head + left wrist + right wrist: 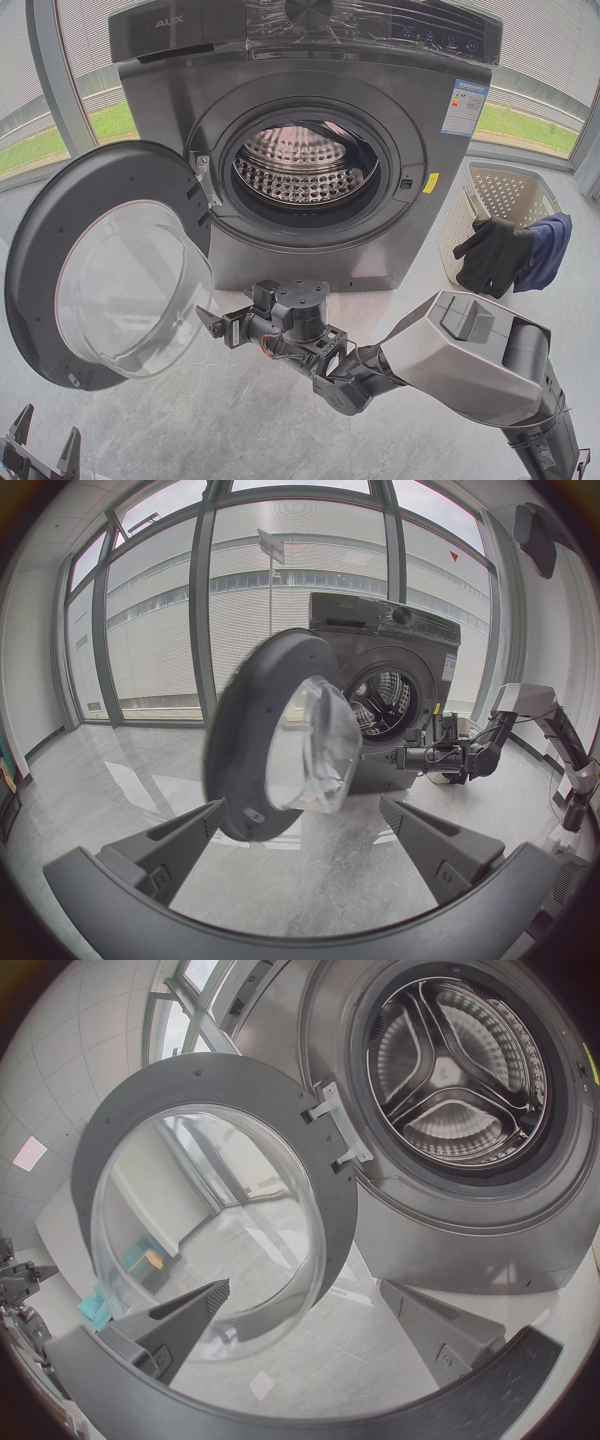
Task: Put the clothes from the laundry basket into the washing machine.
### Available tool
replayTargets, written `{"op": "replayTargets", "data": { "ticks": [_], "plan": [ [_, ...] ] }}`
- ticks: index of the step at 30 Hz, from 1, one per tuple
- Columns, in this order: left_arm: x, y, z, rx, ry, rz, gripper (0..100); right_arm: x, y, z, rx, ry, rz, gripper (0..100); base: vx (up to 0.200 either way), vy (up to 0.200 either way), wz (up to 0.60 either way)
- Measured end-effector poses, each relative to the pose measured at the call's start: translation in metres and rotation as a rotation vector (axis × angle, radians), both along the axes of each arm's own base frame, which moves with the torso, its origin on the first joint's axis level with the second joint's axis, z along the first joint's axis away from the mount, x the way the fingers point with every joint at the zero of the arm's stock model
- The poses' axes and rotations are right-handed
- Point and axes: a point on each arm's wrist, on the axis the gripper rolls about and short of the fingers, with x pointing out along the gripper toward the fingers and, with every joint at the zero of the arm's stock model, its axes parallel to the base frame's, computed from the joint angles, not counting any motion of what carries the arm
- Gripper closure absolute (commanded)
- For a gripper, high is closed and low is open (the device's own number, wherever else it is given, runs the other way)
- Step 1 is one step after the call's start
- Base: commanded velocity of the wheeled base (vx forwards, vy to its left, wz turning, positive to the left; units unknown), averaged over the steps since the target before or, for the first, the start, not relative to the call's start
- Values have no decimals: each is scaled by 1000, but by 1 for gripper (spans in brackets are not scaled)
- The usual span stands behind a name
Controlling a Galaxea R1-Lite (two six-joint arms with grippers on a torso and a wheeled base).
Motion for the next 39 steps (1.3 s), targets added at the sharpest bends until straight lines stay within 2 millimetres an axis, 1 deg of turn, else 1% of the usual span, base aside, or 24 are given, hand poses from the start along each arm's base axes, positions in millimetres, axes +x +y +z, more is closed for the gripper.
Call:
{"op": "replayTargets", "data": {
  "ticks": [3, 5, 7, 9, 11, 14, 16, 20, 22, 26, 27, 30, 33, 35, 39],
  "plan": [
    [0, 0, 0, 0, 0, 0, 0, 0, 5, -4, 5, -4, 2, 0, 0, 0, 0],
    [0, 0, 0, 0, 0, 0, 0, -1, 4, -6, -1, 1, 2, 0, 0, 0, 0],
    [0, 0, 0, -1, 0, 0, 0, 1, -2, -5, -10, 8, -10, 0, 0, 0, 0],
    [0, 0, 0, -1, 0, 0, 0, 0, -10, 1, -17, 11, -19, 0, 0, 0, 0],
    [0, 0, 0, -1, 0, 1, 0, -2, -22, 8, -38, 13, -31, 0, 0, 0, 0],
    [0, 0, 0, -1, 0, 1, 0, -3, -49, 19, -76, 18, -69, 0, 0, 0, 0],
    [0, 0, 0, -1, 0, 1, 0, -8, -68, 29, -94, 21, -88, 0, 0, 0, 0],
    [0, 0, 0, -1, 0, 0, 0, -17, -118, 50, -129, 27, -157, 0, 0, 0, 0],
    [0, 0, 0, 0, 0, 1, 0, -26, -142, 59, -147, 29, -187, 0, 0, 0, 0],
    [0, 0, 0, 0, 0, 1, 0, -41, -199, 78, -164, 19, -288, 0, 0, 0, 0],
    [0, 0, 0, 0, 0, 1, 0, -46, -210, 82, -166, 15, -309, 0, 0, 0, 0],
    [0, 0, 0, 0, -1, 0, 0, -64, -251, 94, -168, 3, -394, 0, 0, 0, 0],
    [0, 0, 0, 0, 0, 1, 0, -87, -281, 99, -172, -6, -459, 0, 0, 0, 0],
    [0, 0, 0, 0, -1, 0, 0, -102, -298, 99, -176, -9, -499, 0, 0, 0, 0],
    [0, 0, 0, 1, 0, 1, 0, -137, -323, 94, -186, -9, -552, 0, 0, 0, 0]
  ]
}}
